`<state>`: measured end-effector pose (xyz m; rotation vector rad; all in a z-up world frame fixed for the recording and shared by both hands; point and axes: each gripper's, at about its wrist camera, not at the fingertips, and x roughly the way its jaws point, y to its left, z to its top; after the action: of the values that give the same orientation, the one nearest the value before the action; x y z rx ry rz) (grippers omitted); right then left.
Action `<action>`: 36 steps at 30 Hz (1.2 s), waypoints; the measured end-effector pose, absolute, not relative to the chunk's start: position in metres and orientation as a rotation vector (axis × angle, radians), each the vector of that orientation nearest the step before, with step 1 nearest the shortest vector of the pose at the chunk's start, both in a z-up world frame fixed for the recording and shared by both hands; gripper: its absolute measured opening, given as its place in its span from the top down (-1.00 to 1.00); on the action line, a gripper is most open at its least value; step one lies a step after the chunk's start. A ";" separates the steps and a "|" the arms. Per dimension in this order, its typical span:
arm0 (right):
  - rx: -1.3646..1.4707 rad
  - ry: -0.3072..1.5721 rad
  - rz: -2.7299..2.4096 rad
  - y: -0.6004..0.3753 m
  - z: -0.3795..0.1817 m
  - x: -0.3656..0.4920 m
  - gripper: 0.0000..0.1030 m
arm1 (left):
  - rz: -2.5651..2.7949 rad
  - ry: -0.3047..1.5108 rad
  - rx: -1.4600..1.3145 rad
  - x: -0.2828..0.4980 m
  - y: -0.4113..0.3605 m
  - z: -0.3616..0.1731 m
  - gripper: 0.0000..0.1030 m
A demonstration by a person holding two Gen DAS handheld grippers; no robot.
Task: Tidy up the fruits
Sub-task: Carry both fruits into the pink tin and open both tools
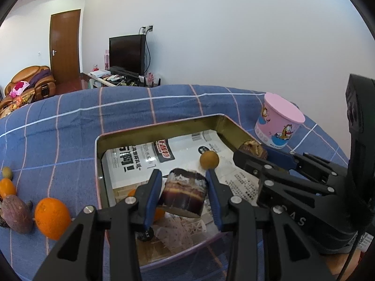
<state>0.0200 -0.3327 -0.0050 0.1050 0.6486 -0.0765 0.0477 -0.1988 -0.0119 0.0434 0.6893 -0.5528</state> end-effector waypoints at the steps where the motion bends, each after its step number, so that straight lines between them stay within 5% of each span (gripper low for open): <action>1: 0.114 0.654 -0.071 -0.334 -0.007 0.019 0.22 | -0.551 0.695 0.043 0.049 -0.200 -0.012 0.22; 20: 0.158 0.668 -0.040 -0.337 -0.010 0.020 0.20 | -0.513 0.726 0.027 0.054 -0.194 -0.016 0.07; 26: 0.252 0.605 -0.029 -0.350 -0.002 0.013 0.20 | -0.482 0.615 0.034 0.039 -0.188 -0.004 -0.57; 28: 0.287 0.558 -0.021 -0.356 0.003 0.007 0.18 | -0.455 0.549 0.050 0.033 -0.186 0.004 -1.00; 29: 0.297 0.532 -0.024 -0.357 0.005 0.004 0.16 | -0.433 0.513 0.055 0.029 -0.184 0.007 -1.00; 32: 0.288 0.439 -0.062 -0.356 0.012 -0.007 -0.38 | -0.392 0.467 0.038 0.027 -0.177 0.013 -1.00; 36: 0.207 0.367 -0.122 -0.348 0.020 -0.015 -0.44 | -0.361 0.491 0.018 0.034 -0.168 0.013 -1.00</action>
<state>-0.0147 -0.3481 0.0198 0.2073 0.3667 -0.1220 0.0342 -0.1677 0.0127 0.0180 0.4908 -0.3606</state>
